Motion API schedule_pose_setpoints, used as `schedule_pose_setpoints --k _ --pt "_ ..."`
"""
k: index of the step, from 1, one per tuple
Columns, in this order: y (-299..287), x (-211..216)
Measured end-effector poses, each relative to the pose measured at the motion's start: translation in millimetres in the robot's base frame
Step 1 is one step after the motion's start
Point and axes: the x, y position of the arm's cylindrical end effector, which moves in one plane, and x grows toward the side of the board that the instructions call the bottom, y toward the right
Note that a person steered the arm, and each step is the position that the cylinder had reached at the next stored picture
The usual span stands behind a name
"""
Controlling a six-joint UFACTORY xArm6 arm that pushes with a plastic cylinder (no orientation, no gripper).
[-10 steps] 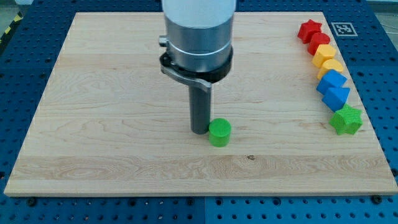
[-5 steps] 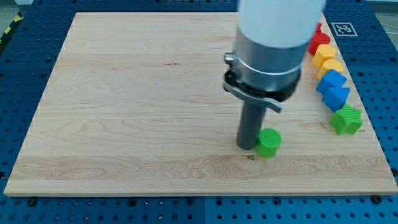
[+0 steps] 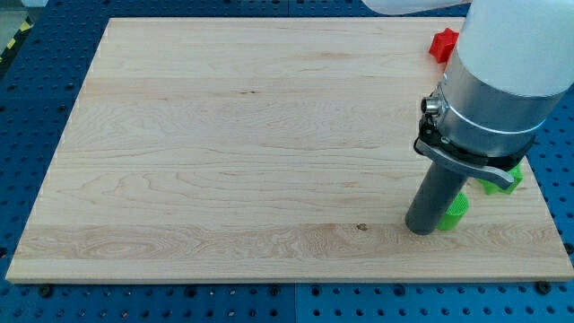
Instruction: Drag the green circle to the bottom of the green star
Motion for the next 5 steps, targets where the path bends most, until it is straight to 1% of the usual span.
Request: schedule_pose_setpoints --k 2,3,5 --pt "6.2 -0.9" --pt "33.3 -2.2" --pt "35.2 -2.2"
